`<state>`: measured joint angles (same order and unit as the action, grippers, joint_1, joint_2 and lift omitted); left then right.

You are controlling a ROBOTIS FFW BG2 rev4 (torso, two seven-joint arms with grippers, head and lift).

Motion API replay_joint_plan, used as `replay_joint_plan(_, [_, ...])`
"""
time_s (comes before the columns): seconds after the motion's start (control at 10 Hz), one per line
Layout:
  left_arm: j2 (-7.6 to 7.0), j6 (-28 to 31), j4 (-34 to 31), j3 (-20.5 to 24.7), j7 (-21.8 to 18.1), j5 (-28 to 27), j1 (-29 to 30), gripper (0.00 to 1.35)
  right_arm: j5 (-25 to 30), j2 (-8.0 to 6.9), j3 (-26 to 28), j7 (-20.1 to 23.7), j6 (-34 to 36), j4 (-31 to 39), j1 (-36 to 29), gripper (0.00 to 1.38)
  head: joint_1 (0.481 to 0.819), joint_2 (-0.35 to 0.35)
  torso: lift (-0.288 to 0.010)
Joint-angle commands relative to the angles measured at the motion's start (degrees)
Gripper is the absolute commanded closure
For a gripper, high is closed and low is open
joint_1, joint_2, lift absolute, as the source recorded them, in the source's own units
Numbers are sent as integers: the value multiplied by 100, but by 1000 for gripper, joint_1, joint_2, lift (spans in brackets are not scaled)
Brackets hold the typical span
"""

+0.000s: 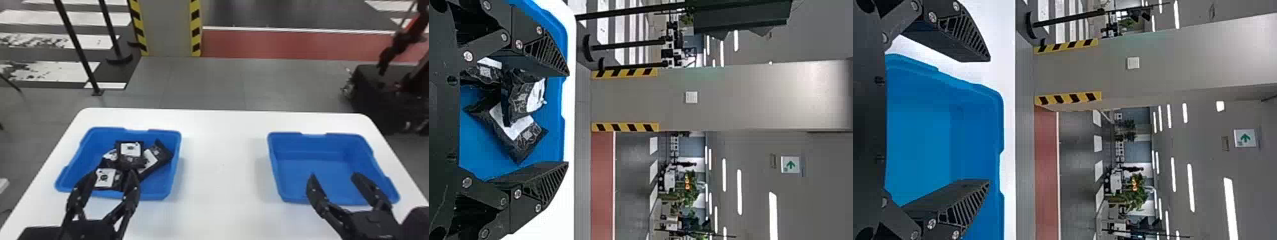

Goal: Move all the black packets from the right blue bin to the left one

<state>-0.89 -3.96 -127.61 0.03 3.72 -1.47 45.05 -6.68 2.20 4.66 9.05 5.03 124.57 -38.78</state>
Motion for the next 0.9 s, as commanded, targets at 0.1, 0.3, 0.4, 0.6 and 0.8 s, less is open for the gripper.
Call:
replay_joint_plan(0.1, [1,-209,-1,6,50,-11,-5,435,9,0,-9,0,59,66,-17,170,695,9,-110])
replay_joint_plan(0.3, [10,-307,-1,15,85,-2,23,435,26,0,-9,0,59,80,-17,170,695,14,-110])
replay_joint_plan(0.4, [10,-307,-1,15,94,7,23,435,35,0,-9,0,59,80,-17,170,695,16,-110])
replay_joint_plan(0.6, [10,-307,-1,23,103,16,23,435,35,-9,-9,0,59,94,-17,170,695,17,-110])
replay_joint_plan(0.8, [10,-293,-1,41,103,33,-5,435,61,-9,-9,0,59,150,-3,171,695,19,-110])
